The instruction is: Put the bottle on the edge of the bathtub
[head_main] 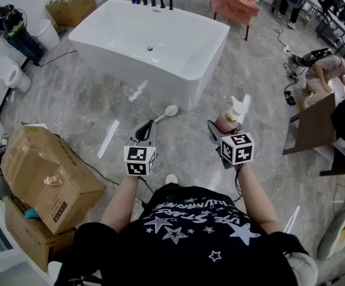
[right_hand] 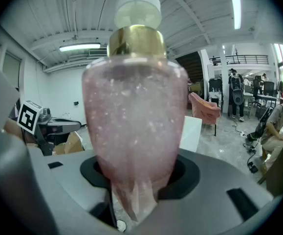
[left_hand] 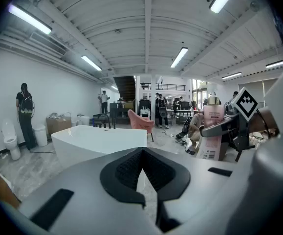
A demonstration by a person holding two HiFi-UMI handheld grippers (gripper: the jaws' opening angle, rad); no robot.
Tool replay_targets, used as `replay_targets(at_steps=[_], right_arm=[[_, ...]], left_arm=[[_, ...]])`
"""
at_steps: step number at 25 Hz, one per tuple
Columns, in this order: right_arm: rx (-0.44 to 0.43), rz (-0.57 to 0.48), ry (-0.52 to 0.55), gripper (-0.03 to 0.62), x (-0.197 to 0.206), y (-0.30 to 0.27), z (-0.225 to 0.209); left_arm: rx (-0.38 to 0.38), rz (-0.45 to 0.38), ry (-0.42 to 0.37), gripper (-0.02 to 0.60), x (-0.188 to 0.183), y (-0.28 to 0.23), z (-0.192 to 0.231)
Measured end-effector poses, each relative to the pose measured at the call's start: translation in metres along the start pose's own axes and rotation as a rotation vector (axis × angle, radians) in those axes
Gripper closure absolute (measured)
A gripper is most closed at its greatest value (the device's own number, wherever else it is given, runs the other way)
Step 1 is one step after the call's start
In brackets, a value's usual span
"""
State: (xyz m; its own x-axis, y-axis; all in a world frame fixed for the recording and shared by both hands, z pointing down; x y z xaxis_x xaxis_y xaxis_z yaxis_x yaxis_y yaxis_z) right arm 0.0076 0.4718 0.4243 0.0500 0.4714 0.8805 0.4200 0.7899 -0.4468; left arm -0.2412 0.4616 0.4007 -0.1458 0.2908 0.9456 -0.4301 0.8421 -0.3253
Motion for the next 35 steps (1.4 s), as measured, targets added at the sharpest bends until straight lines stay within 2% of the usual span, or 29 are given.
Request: replay_targets(at_steps=[5, 11, 22, 28, 35], right_arm=[[-0.001, -0.020, -0.013, 0.372, -0.007, -0.001, -0.003], [0.002, -0.015, -0.034, 0.372, -0.003, -0.004, -0.001], [0.071, -0.042, -0.063, 0.372, -0.014, -0.027, -0.008], [0.131, -0.058, -0.098, 0.372, -0.026, -0.042, -0.029], [0.131, -0.065, -0.110, 0.372, -0.050, -0.080, -0.077]], left_arm=[[0.008, -0.019, 0.013, 0.566, -0.009, -0.004, -0.005], [0.024, 0.004, 0.027, 0.566, 0.000, -0.006, -0.005], [0.043, 0.011, 0.033, 0.566, 0.002, -0.022, 0.033], [0.067, 0.024, 0.024, 0.566, -0.004, -0.045, 0.048], [0.089, 0.019, 0.021, 0.566, -0.026, -0.103, 0.045]])
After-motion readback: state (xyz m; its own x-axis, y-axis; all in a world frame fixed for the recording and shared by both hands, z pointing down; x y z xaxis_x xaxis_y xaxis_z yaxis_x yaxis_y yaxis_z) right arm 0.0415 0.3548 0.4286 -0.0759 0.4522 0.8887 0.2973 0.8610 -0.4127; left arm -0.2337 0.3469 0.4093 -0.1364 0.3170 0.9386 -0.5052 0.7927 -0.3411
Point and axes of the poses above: the fingertips, and each gripper's own axes: y backward along the fingers, z to its left, x out of its underside, the point moved 2 cm from there along y, backward along the fingers, and after that the axes turned 2 degrees about -x, right-handed, at the moved point
